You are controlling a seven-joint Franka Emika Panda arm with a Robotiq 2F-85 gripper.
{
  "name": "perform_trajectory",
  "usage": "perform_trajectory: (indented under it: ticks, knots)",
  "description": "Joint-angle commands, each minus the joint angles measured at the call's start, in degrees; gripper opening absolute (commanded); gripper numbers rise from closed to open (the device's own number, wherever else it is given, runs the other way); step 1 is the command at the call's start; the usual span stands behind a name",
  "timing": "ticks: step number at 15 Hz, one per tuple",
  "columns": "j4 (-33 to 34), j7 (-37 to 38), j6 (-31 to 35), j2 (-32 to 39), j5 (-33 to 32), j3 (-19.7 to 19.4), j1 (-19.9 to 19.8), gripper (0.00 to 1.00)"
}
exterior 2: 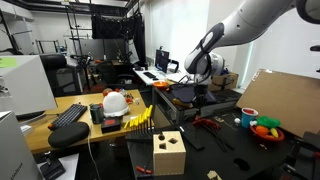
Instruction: Move the red object to the next hole
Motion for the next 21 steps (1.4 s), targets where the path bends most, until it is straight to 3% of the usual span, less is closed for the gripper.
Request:
perform_trajectory:
  ticks: [1,3,4,5,7,10,14,15,16,17,21]
  knots:
    - [-1.30,0.01,-3.15,5.91,12.47,-9.36,7.63,0.00]
    - [-2.16,0.01,-5.03,8.69,17.42,-13.28,10.78,0.00]
    - [-2.51,0.01,-5.86,9.81,19.03,-14.76,12.10,0.26]
    - [-2.63,0.01,-6.36,10.42,19.84,-15.59,12.87,0.27]
    - [-2.58,0.03,-7.41,10.49,19.36,-16.87,13.85,0.40]
    - [-1.94,-0.17,-8.91,8.29,13.55,-17.19,13.89,0.62]
    - [-3.84,-1.31,-11.21,5.74,7.47,-21.38,16.49,0.93]
    - [-4.78,0.59,-6.87,-0.53,-0.24,-17.06,13.70,0.99]
    - [-4.55,-2.40,-11.39,3.90,2.69,-23.39,17.68,1.00]
    - [-5.35,0.06,-7.03,-3.44,-5.87,-17.93,14.22,1.00]
    - [-7.75,0.84,-6.76,-13.35,-20.20,-16.30,14.17,1.00]
